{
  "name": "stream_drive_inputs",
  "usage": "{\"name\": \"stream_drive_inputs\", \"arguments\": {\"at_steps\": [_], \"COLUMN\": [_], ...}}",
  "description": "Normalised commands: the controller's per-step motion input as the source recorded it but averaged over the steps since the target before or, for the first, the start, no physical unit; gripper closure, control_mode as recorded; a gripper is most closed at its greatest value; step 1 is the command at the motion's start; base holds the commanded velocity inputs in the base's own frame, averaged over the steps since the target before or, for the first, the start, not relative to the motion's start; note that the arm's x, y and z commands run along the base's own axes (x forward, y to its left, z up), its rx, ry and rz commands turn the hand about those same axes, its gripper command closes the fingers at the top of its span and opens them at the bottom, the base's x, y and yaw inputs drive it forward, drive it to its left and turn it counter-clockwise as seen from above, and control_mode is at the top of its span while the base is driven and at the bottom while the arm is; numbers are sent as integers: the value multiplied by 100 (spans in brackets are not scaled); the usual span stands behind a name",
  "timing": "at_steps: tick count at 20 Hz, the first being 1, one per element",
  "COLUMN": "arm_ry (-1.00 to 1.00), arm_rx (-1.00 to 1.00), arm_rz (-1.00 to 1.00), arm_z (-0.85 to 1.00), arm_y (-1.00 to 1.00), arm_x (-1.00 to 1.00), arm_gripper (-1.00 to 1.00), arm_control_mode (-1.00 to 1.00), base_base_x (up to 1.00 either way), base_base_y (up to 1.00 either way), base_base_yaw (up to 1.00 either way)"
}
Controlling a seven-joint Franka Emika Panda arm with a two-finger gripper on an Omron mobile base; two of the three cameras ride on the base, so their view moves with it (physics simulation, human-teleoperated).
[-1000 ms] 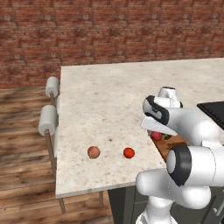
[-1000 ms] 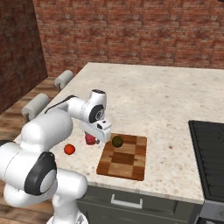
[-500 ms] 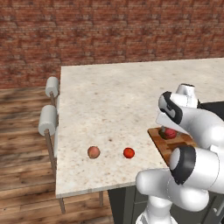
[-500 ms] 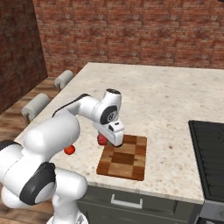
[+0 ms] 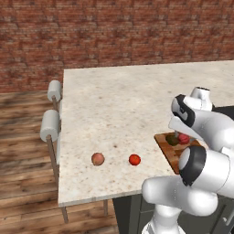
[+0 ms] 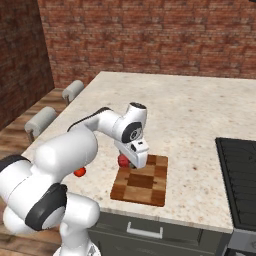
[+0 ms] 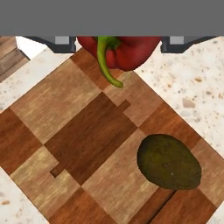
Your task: Place the avocado, onion, tomato, and bell pepper on the cutting board.
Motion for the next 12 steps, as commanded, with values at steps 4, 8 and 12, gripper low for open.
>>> {"name": "stream_drive_inputs", "arguments": {"at_steps": [4,8,12], "arm_ry": [3,4,5], "arm_rx": [0,0,0], "arm_rz": [0,0,0], "arm_z": [-19,-30,-32], "arm_y": [-6,0,0], "arm_x": [1,13,20], "arm_gripper": [100,100,100], "arm_control_mode": [-100,-100,-100], "base_base_x": [0,0,0], "base_base_y": [0,0,0], "base_base_yaw": [0,0,0]}}
